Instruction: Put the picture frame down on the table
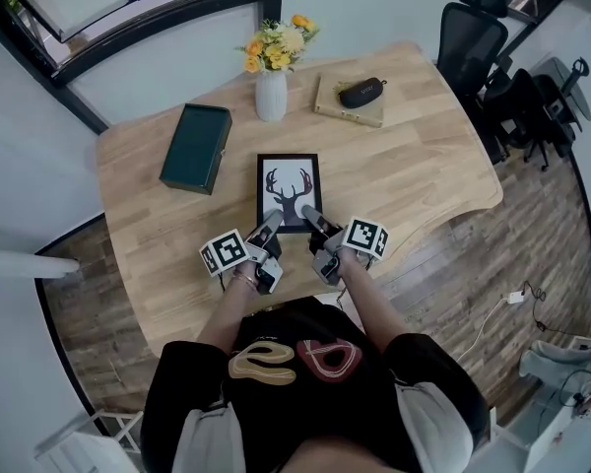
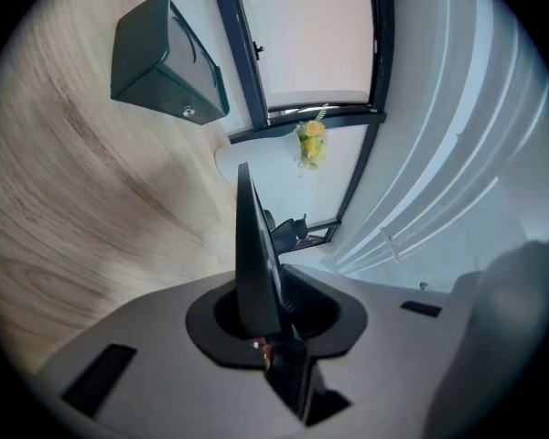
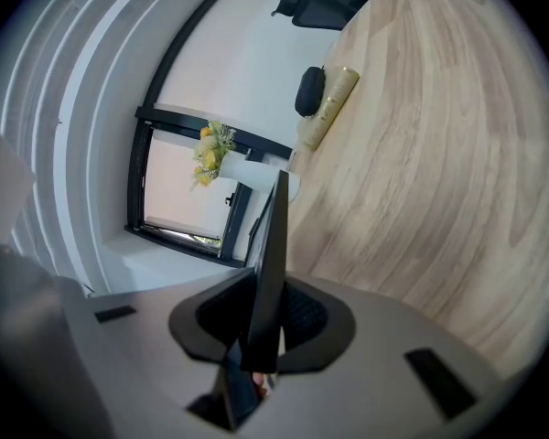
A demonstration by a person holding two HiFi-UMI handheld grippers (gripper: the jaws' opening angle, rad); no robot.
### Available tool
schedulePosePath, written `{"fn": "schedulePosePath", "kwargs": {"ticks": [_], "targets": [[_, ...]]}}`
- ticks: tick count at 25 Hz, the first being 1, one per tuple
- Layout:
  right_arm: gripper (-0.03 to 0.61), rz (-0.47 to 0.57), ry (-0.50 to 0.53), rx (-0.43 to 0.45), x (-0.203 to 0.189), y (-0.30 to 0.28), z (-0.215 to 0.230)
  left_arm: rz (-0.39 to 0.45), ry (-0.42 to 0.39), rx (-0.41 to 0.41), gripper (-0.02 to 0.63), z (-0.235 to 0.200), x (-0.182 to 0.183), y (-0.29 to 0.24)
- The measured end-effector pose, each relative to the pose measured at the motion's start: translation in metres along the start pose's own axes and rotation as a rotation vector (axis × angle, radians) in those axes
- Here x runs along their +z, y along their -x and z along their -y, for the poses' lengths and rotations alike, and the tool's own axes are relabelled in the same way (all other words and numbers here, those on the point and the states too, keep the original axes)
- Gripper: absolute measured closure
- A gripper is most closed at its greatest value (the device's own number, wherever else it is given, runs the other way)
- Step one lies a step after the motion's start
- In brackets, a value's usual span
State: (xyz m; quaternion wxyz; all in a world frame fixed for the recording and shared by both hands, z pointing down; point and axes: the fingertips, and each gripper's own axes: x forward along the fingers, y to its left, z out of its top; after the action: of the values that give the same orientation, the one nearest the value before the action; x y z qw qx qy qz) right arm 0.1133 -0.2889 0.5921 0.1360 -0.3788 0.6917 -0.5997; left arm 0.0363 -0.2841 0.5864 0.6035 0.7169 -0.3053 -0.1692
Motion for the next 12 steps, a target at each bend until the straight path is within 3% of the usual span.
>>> {"fn": "schedulePosePath", "kwargs": {"ticks": [12], "targets": [[0.505, 0.004, -0.034, 0.018, 0.035, -0.017, 0.0, 0.015, -0.055, 0.01, 0.546, 0.006, 0.025, -0.032]]}}
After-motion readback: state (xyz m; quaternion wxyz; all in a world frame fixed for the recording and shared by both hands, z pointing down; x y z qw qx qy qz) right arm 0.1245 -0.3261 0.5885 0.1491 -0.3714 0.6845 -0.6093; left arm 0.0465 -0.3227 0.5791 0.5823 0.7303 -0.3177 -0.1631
